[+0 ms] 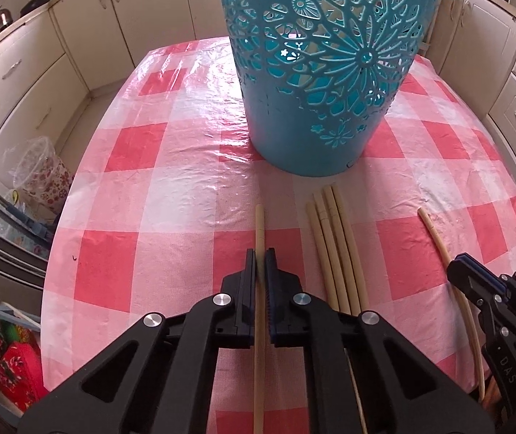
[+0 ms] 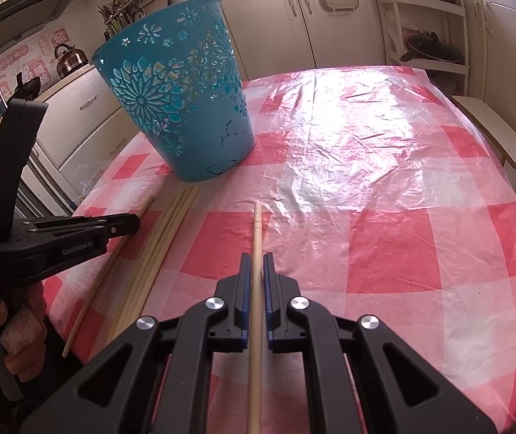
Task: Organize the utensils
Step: 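Lift the chopstick over the teal cup and open the left tool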
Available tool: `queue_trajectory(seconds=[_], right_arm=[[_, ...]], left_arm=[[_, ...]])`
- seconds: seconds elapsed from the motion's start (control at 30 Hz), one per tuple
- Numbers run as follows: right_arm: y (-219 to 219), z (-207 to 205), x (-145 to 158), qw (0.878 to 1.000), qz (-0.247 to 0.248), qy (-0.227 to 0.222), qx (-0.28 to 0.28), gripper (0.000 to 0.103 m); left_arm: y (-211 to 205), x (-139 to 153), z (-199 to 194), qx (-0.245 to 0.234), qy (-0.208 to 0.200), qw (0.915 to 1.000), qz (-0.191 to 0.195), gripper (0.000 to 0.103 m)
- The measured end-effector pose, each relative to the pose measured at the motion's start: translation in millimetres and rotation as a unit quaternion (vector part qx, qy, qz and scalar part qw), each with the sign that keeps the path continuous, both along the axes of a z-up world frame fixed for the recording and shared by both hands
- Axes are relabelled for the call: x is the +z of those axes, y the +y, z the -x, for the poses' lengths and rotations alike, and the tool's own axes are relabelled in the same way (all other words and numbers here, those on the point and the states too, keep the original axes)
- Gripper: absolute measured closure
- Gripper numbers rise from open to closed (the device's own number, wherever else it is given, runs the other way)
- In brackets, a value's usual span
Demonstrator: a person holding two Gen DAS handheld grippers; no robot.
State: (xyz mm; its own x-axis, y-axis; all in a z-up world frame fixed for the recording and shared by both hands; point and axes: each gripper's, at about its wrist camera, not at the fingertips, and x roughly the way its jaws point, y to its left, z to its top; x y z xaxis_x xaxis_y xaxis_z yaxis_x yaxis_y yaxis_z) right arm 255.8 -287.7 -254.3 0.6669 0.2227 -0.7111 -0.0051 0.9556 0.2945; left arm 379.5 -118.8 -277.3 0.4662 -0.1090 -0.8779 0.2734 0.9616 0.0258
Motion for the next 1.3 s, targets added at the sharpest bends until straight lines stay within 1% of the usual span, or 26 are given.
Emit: queue_trajectory(seconds=[0.07,0.13,0.23,0.3,0.4,0.47,0.57,0.63,0.7,0.87,1.0,1.17,1.3], right_arm=[[-1.2,0.0,-0.1,1.000,-0.004,0.001,0.001,0.096],[-2.6,-0.3,-0.3,1.000,-0.006,0.003,0.002,0.096],[-3.5,-0.8,-0.3,1.000,-0.007,0.003,0.002,0.096],[-3.2,-0.6,-0.4,1.000,-0.007,0.003,0.002,0.096],[-2.7,0.4,-0.9,1.000,-0.006,0.000,0.001,0.096],[-3.5,0.9,-1.4,1.000,-0.010,-0.001,0.000,0.096],[-6.9,1.5,-2.5,1.000,-0.022,-0.002,-0.002,0.096],[-9.5,1.6,-3.3,0.999,-0.032,-0.003,-0.002,0.096],[-11.3,1.7,-3.9,0.999,-0.038,-0.004,-0.002,0.096],[-12.3,2.4,-4.0,0.999,-0.044,-0.008,-0.002,0.096],[-13.8,1.3,-4.7,0.999,-0.051,-0.008,-0.001,0.096],[-15.3,-0.5,-5.6,0.998,-0.057,-0.009,0.000,0.096],[-16.0,-3.3,-6.0,0.998,-0.063,-0.008,0.001,0.096]], left_arm=[[7.4,8.1,6.3,0.001,-0.007,0.9998,0.019,0.098],[18.3,24.4,14.6,-0.001,-0.018,0.9985,0.052,0.098],[35.2,63.2,26.5,-0.003,-0.052,0.9929,0.107,0.098],[44.0,96.3,30.2,-0.006,-0.083,0.9859,0.145,0.098],[51.1,145.6,30.3,-0.009,-0.137,0.9708,0.197,0.098],[50.1,171.4,23.2,-0.010,-0.166,0.9609,0.221,0.098],[39.6,199.3,9.8,-0.011,-0.205,0.9495,0.237,0.098],[29.3,212.8,-0.2,-0.009,-0.228,0.9419,0.246,0.098],[18.6,223.3,-13.6,-0.005,-0.251,0.9360,0.247,0.098],[-3.3,238.6,-50.5,0.022,-0.284,0.9292,0.235,0.098],[-10.0,233.7,-79.0,0.058,-0.302,0.9237,0.228,0.098],[-12.3,203.4,-97.9,0.074,-0.297,0.9252,0.225,0.098],[-19.4,178.5,-100.3,0.064,-0.278,0.9352,0.210,0.098]])
